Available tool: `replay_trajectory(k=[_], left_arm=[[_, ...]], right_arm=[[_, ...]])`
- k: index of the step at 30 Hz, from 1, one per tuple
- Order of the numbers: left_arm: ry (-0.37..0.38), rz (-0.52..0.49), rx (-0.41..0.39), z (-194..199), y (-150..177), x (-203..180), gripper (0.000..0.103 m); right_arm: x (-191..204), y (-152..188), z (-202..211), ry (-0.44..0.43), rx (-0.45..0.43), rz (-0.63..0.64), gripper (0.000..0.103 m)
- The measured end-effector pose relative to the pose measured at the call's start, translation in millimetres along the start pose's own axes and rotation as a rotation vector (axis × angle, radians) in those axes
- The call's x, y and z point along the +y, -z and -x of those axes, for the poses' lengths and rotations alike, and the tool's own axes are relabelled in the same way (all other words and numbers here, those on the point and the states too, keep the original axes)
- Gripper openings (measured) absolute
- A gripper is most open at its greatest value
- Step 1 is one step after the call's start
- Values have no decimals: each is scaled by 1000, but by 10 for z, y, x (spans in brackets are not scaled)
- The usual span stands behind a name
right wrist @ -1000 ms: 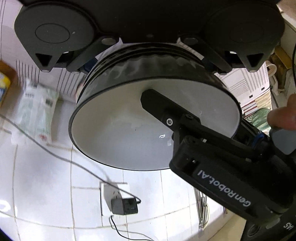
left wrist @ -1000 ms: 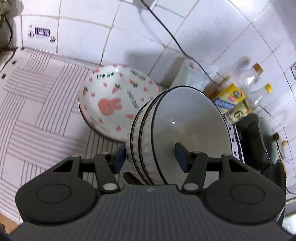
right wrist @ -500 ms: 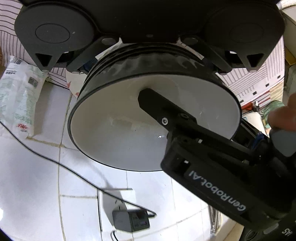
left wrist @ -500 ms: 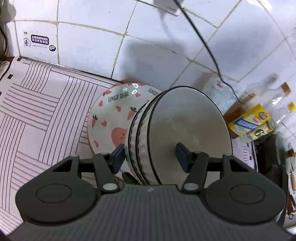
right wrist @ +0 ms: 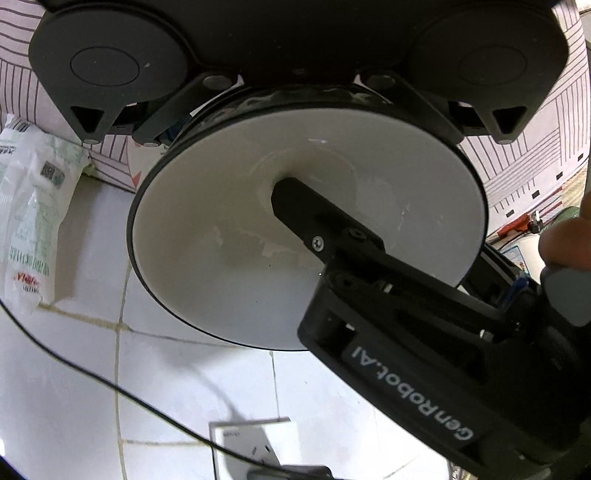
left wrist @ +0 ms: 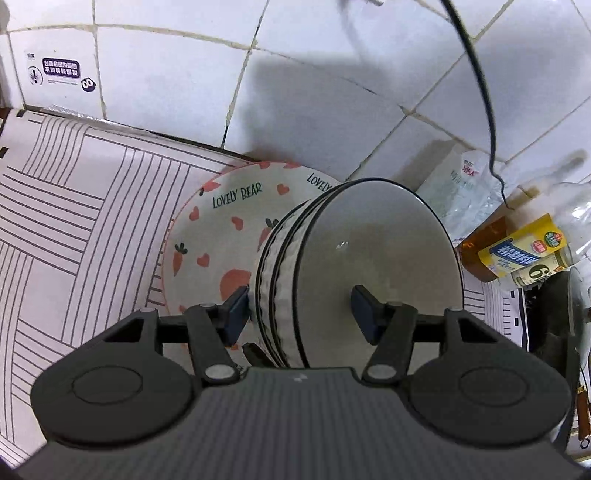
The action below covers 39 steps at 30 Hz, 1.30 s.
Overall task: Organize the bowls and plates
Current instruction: 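Lift the stack of three bowls with the left gripper, then lower the bowl stack onto the rabbit plate stack and open the left gripper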
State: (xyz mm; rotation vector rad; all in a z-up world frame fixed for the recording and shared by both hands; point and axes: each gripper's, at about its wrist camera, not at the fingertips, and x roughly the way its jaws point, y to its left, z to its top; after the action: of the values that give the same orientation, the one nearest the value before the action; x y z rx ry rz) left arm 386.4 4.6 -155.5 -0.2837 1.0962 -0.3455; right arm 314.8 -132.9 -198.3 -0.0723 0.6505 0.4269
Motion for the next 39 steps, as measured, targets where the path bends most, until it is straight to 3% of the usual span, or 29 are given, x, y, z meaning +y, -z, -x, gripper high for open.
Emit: replay_trajectory(k=[20, 25, 31, 39], left_arm=[[17, 124, 16, -215, -62, 99, 59], [-28, 92, -10, -179, -56, 29, 59], [-123, 42, -24, -33, -16, -136, 68], [-216, -61, -106, 374, 159, -291, 75]], right_arm=[[103, -29, -47, 14, 41, 5, 103], [157, -88, -124, 40, 63, 17, 103], [427, -195, -78, 160, 191, 73, 103], [498, -197, 504, 169, 159, -65, 103]])
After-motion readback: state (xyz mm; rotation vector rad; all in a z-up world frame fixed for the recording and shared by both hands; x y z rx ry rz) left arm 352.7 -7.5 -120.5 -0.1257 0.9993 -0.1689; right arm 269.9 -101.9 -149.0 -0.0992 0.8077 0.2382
